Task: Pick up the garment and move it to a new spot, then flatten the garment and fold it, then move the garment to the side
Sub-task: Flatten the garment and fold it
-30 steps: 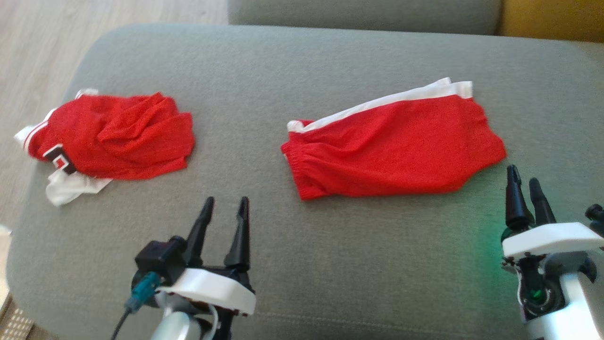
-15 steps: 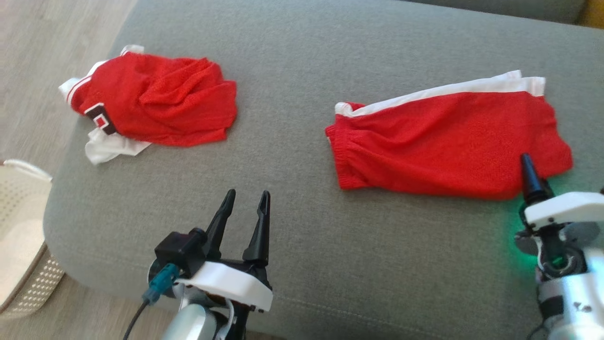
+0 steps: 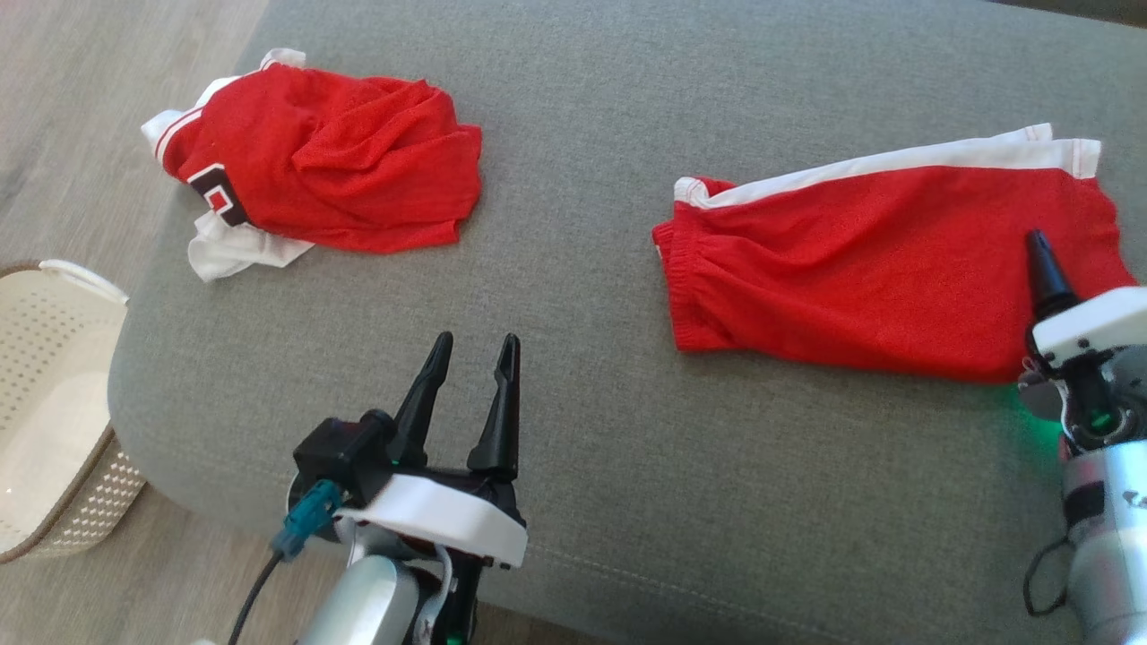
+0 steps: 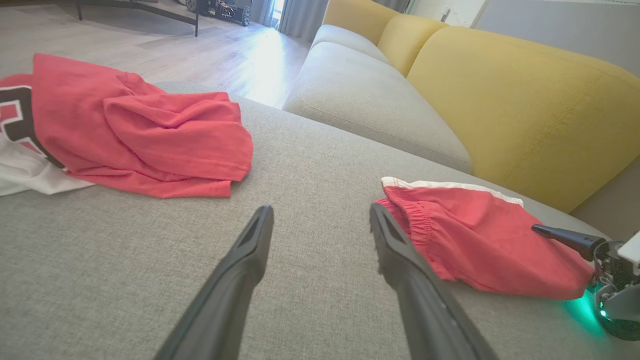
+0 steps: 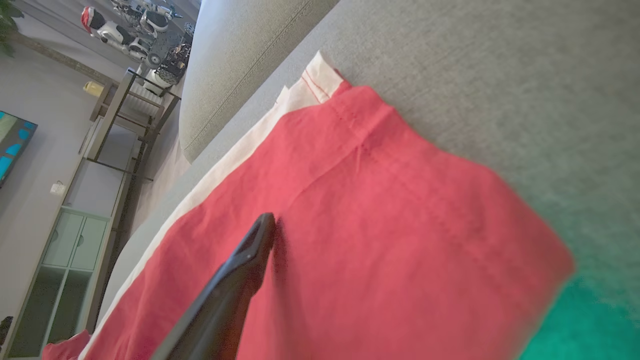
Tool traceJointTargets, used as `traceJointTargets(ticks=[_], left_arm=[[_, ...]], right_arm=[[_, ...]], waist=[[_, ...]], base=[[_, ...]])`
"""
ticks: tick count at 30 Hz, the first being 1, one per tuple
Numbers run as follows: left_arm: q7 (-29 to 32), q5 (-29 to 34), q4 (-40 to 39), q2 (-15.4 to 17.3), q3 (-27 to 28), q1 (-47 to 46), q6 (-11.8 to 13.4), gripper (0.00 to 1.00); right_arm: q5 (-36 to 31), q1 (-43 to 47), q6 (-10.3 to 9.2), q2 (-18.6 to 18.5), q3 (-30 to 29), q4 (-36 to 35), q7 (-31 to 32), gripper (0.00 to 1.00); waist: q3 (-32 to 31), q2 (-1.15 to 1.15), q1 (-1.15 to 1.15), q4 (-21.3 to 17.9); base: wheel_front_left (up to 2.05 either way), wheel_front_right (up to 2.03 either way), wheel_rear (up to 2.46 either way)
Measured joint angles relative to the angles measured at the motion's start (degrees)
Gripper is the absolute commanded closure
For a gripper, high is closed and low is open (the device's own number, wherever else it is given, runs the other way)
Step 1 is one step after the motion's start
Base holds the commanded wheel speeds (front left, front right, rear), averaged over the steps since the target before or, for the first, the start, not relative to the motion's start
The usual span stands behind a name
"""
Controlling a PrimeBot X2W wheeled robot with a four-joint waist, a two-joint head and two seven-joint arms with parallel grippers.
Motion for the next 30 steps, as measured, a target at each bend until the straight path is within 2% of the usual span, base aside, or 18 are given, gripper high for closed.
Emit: traceJointTargets(ticks=[3,4,5,6,7,12,21,24,30], left_arm=[[0.0,0.0,-0.1,0.0,-0.1,-0.1,0.1,0.00],[0.0,0.0,-0.1,0.0,-0.2,-0.2,0.1,0.00],[0.0,0.0,-0.1,0.0,-0.3,-0.3,0.2,0.00],[0.0,-0.1,-0.1,0.0,-0.3,-0.4,0.2,0.00],[0.0,-0.1,-0.2,0.0,-0.3,-0.5,0.2,0.00],[0.0,-0.1,-0.2,0.0,-0.3,-1.1,0.2,0.00],[0.0,0.0,-0.1,0.0,-0.1,-0.9,0.2,0.00],[0.0,0.0,-0.1,0.0,0.1,-0.7,0.1,0.00],[0.0,0.2,0.4,0.0,0.5,1.6,-0.4,0.00]], right_arm=[[-1.5,-1.8,0.00,-0.3,-0.5,2.0,0.1,0.00],[-1.9,-2.4,0.00,-0.5,-0.8,2.6,0.1,0.24],[-2.3,-3.1,0.00,-0.8,-1.0,3.5,0.1,0.55],[-2.8,-3.6,0.00,-1.0,-1.0,4.1,0.1,0.93],[-3.3,-4.2,0.00,-1.2,-0.9,4.4,0.1,1.00],[-4.4,-5.1,0.00,-1.2,0.3,5.7,0.0,1.00],[-4.7,-2.5,0.00,-0.3,1.2,5.5,-8.1,1.00],[-5.1,-1.0,0.00,-0.7,-0.3,5.8,-11.1,1.00],[-9.9,0.5,0.00,-2.4,-5.0,8.0,-16.8,1.00]], waist=[[0.3,0.00,0.00,0.4],[0.4,0.00,0.00,0.6],[0.5,0.00,0.00,0.7],[0.5,0.00,0.00,0.8],[0.5,0.00,0.00,0.8],[0.3,0.00,0.00,0.8],[-2.3,0.00,0.00,-1.1],[-3.3,0.00,0.00,-2.1],[-5.5,0.00,0.00,-4.9]], base=[[0.00,0.00,0.00],[0.00,0.00,0.00],[0.00,0.00,0.00],[0.00,0.00,0.00],[0.00,0.00,0.00],[0.00,0.00,0.00],[0.00,0.00,0.00],[0.00,0.00,0.00],[0.00,0.00,0.00]])
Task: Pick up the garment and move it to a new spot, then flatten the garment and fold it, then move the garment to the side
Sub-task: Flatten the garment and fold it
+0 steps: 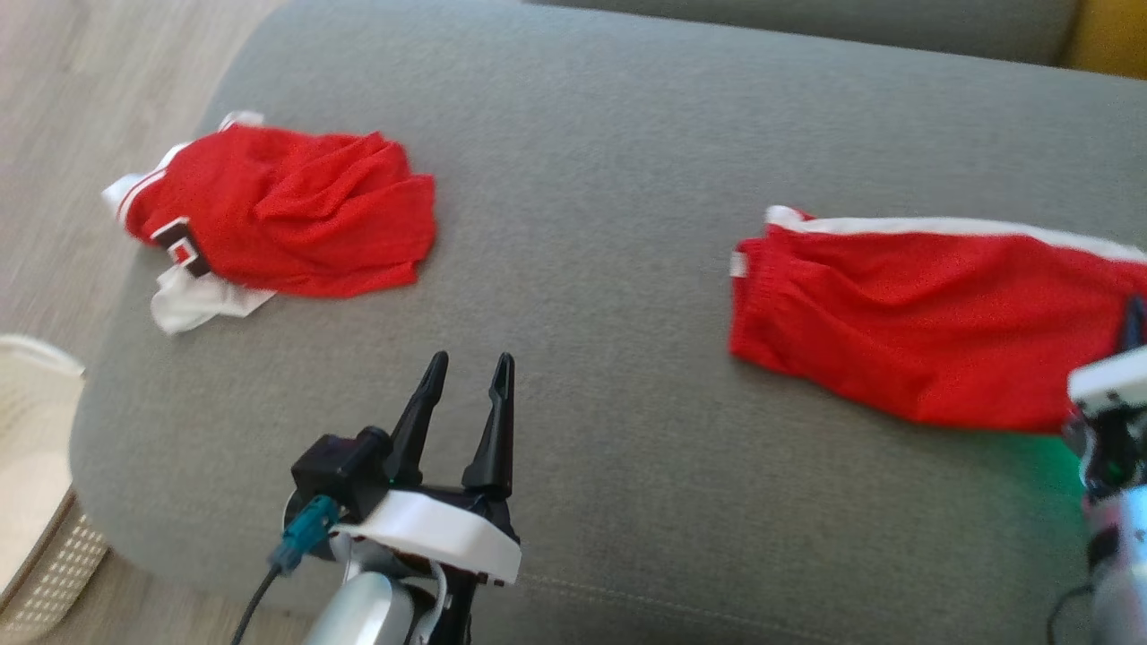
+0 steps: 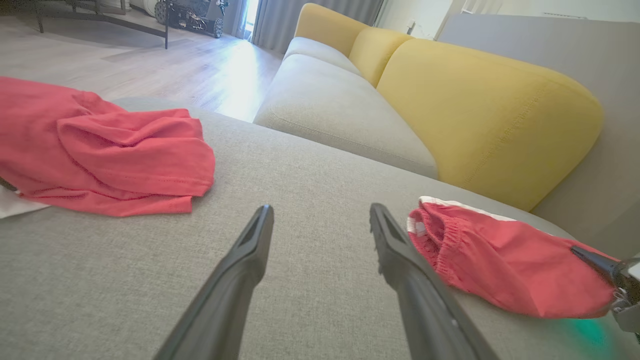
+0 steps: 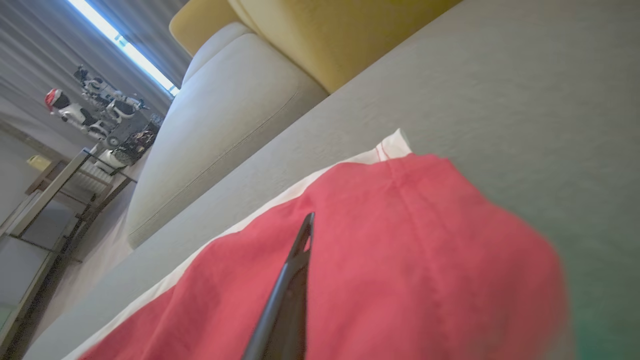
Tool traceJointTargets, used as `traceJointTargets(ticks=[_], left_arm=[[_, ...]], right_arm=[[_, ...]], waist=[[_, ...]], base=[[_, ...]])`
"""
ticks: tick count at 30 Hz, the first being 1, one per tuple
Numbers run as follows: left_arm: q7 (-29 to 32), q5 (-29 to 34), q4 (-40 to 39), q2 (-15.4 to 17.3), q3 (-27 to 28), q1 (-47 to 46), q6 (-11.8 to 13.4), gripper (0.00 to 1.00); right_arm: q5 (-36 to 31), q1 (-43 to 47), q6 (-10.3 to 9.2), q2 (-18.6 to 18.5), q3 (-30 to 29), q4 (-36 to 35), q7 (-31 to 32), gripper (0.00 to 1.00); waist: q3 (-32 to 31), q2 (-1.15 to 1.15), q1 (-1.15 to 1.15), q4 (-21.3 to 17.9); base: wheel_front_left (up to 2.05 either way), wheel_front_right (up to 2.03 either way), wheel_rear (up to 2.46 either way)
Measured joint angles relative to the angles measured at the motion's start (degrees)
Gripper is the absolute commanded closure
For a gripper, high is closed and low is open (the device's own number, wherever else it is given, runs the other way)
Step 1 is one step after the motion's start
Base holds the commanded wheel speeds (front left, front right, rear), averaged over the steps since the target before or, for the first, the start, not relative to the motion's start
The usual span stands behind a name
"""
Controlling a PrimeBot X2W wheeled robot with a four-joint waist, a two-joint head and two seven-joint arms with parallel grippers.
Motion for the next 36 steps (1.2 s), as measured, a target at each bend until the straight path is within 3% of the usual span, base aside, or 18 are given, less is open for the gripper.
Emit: traceJointTargets(ticks=[6,13,21,31,36], left_arm=[[0.0,0.5,0.6,0.0,0.4,0.2,-0.5,0.00],[0.0,0.5,0.7,0.0,0.6,0.2,-0.5,0.00],[0.0,1.6,0.6,0.0,3.7,0.2,-1.5,0.00],[0.0,1.6,1.0,0.0,4.6,1.9,-1.5,0.00],[0.0,1.6,1.1,0.0,4.3,2.1,-1.5,0.00]], right_arm=[[-4.6,0.9,0.00,-0.8,-6.6,4.9,-2.7,1.00],[-7.9,0.2,0.00,1.7,-6.6,4.4,-4.4,1.00],[-7.7,0.5,0.00,4.9,4.2,-4.7,-4.9,1.00],[-2.7,7.8,0.00,4.9,21.2,-16.5,-4.2,1.00],[-0.3,9.2,0.00,4.6,26.1,-19.6,-4.2,1.00]], waist=[[-1.7,0.00,0.00,-3.0],[-2.5,0.00,0.00,-4.5],[-4.0,0.00,0.00,-4.3],[-5.1,0.00,0.00,-3.3],[-5.4,0.00,0.00,-2.9]], base=[[0.00,0.00,0.00],[0.00,0.00,0.00],[0.00,0.00,0.00],[0.00,0.00,0.00],[0.00,0.00,0.00]])
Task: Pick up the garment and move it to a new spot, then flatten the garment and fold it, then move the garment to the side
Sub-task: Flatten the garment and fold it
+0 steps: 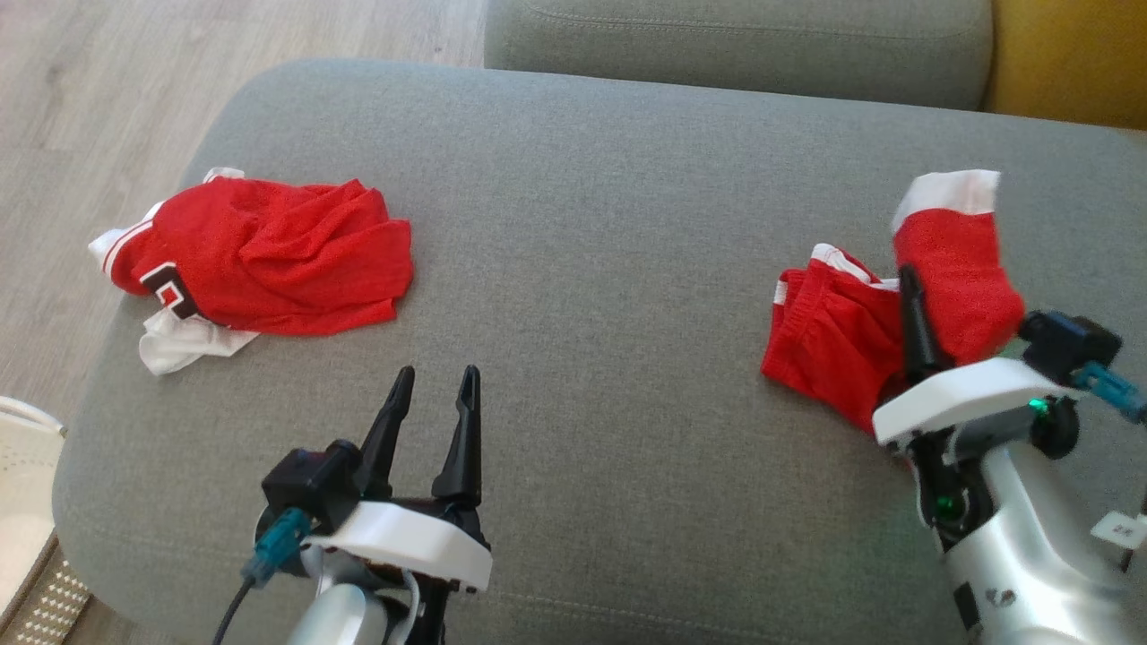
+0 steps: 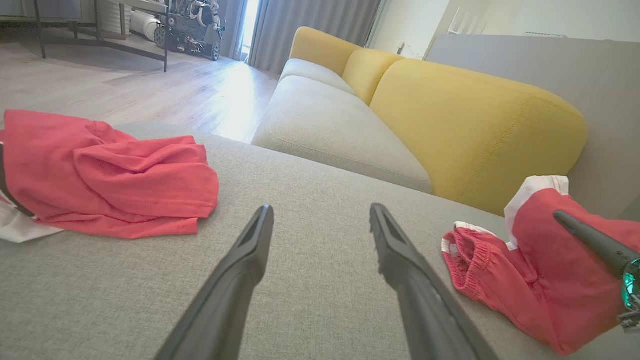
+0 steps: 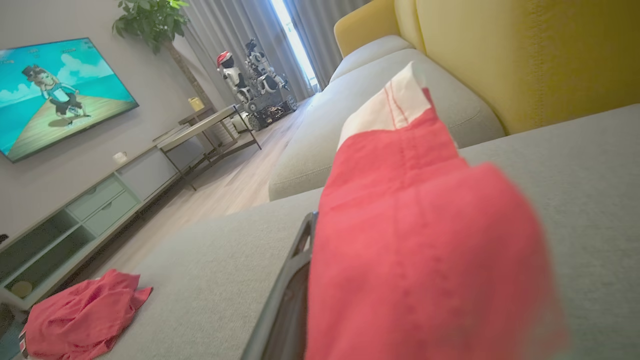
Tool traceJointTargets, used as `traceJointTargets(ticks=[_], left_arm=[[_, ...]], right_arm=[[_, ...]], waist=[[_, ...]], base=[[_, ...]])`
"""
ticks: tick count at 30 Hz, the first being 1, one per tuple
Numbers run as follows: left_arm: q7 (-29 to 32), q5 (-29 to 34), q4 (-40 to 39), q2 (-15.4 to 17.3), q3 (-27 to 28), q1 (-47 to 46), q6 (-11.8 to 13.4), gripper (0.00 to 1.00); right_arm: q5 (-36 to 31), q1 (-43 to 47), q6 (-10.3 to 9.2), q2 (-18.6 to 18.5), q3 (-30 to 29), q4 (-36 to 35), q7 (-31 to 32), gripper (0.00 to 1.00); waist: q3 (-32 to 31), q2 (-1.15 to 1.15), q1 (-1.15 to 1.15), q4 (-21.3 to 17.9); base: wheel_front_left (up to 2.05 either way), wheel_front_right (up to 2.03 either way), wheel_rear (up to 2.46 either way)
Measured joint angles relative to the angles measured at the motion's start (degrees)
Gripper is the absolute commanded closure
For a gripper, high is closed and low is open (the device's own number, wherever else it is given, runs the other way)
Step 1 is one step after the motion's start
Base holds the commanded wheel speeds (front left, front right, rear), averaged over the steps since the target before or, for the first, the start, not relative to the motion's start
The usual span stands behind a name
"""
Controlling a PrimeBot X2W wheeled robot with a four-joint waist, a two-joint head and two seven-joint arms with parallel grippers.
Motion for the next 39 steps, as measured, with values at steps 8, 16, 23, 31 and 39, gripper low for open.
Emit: traceJointTargets(ticks=[8,16,23,31,39], left_arm=[[0.0,0.0,0.3,0.0,-0.5,0.0,0.0,0.00],[0.0,0.0,0.4,0.0,-0.7,0.0,0.0,0.00],[0.0,0.0,0.5,0.0,-0.9,0.0,0.0,0.00],[0.0,0.0,0.5,0.0,-0.9,0.0,0.1,0.00],[0.0,-0.6,0.5,0.0,-1.1,0.0,0.5,0.00]], right_arm=[[0.4,1.9,0.00,-1.8,5.9,-1.1,0.0,1.00],[-1.6,1.6,0.00,-2.1,9.9,-0.6,-0.9,0.00],[-3.3,1.4,0.00,-2.2,14.5,0.2,-1.3,0.00],[-2.4,0.0,0.00,-2.5,19.7,2.0,0.9,0.00],[1.5,-1.3,0.00,-3.9,22.2,3.8,3.6,0.00]], waist=[[-0.4,0.00,0.00,0.5],[0.1,0.00,0.00,1.0],[0.7,0.00,0.00,1.9],[1.3,0.00,0.00,2.3],[1.6,0.00,0.00,1.5]], base=[[0.00,0.00,0.00],[0.00,0.00,0.00],[0.00,0.00,0.00],[0.00,0.00,0.00],[0.00,0.00,0.00]])
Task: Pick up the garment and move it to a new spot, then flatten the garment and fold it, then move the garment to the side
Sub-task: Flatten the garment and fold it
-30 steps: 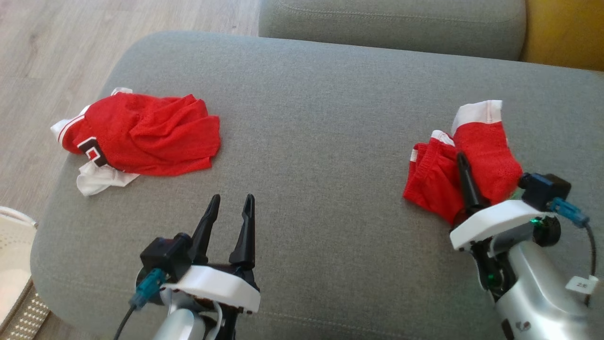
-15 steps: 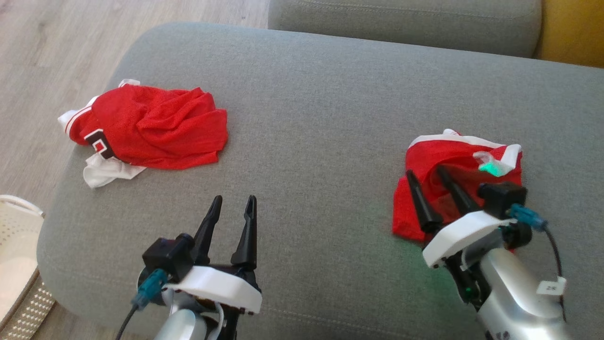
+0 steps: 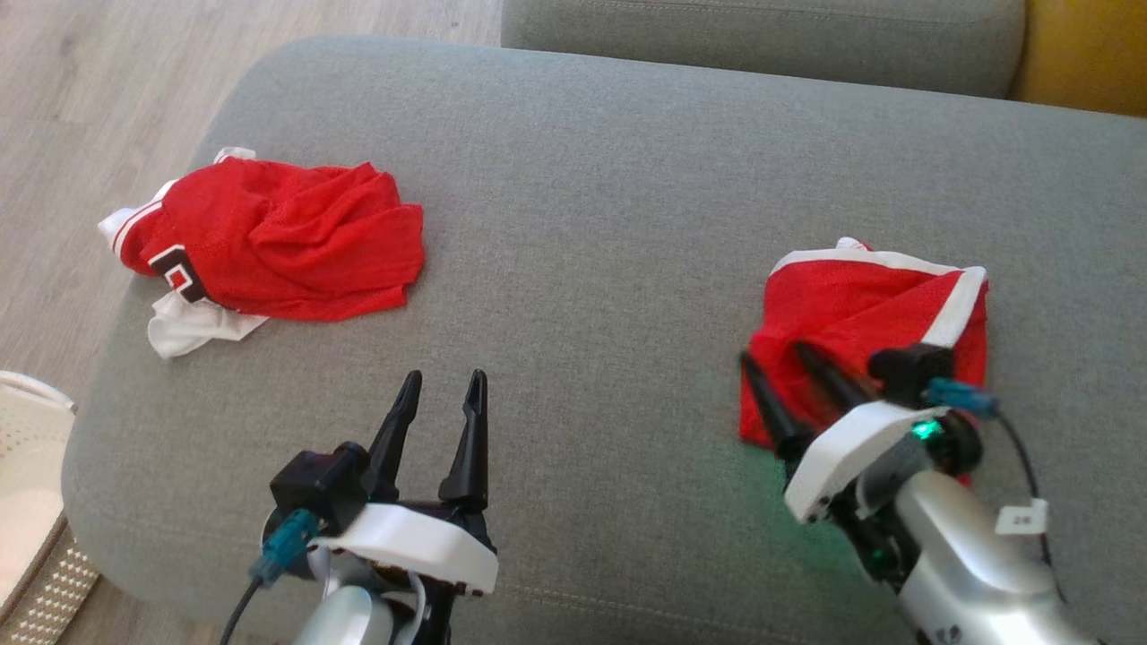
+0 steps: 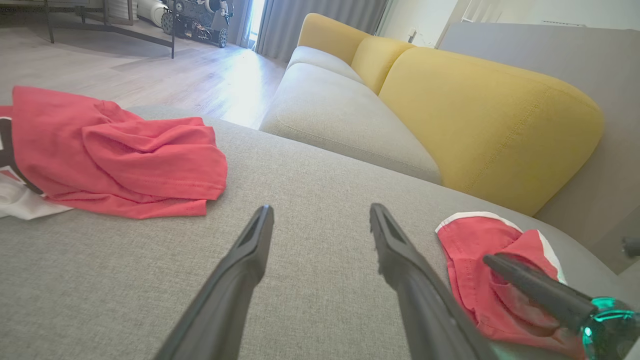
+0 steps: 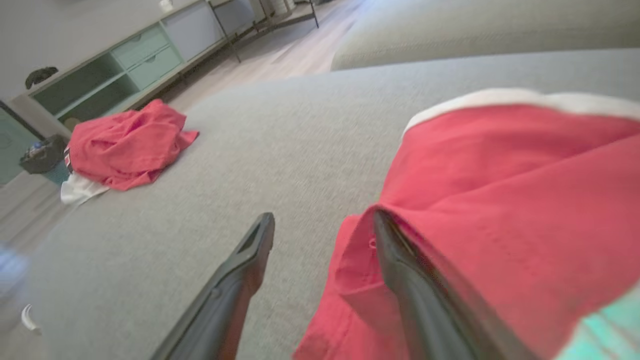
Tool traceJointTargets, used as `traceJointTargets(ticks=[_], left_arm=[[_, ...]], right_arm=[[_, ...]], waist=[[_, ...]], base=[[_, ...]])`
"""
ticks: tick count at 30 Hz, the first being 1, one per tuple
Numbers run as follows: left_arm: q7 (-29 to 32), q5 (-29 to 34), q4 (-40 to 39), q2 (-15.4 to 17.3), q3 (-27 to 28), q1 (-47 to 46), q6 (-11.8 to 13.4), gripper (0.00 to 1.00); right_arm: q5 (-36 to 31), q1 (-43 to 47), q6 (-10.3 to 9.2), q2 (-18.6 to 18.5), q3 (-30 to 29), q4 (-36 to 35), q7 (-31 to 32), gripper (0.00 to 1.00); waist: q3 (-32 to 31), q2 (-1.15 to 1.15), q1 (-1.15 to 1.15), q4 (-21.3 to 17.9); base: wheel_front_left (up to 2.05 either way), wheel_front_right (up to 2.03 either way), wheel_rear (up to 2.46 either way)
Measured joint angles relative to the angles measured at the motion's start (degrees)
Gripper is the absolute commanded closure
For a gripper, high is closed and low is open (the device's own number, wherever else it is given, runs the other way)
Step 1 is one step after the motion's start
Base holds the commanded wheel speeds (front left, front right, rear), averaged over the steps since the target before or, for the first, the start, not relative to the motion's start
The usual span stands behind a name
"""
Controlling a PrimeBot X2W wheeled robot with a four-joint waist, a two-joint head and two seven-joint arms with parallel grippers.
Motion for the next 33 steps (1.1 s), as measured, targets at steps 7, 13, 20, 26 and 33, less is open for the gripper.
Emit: traceJointTargets(ticks=[7,13,20,26,33], left_arm=[[0.0,0.0,0.1,0.0,-0.1,-0.1,0.0,0.00],[0.0,0.0,0.3,0.0,0.1,0.0,0.0,0.00],[0.0,0.0,0.1,0.0,0.6,0.0,0.0,0.00],[0.0,0.4,-1.0,0.0,2.4,0.2,-0.1,0.00],[0.0,0.6,-2.8,0.0,3.9,0.4,-0.5,0.00]], right_arm=[[3.2,-0.3,0.00,-2.2,9.0,1.2,1.6,0.00],[5.9,-1.0,0.00,-3.0,12.2,1.2,-0.2,0.00],[9.4,-1.7,0.00,-4.3,13.7,-4.4,-3.4,0.00],[8.6,-1.3,0.00,-6.9,10.2,-10.0,-6.5,0.00],[-6.9,3.3,0.00,-7.9,-6.1,-11.2,-8.5,0.00]], waist=[[-0.2,0.00,0.00,-0.4],[-0.9,0.00,0.00,-1.6],[-2.3,0.00,0.00,-4.0],[-4.2,0.00,0.00,-6.8],[-5.1,0.00,0.00,-10.2]], base=[[0.00,0.00,0.00],[0.00,0.00,0.00],[0.00,0.00,0.00],[0.00,0.00,0.00],[0.00,0.00,0.00]])
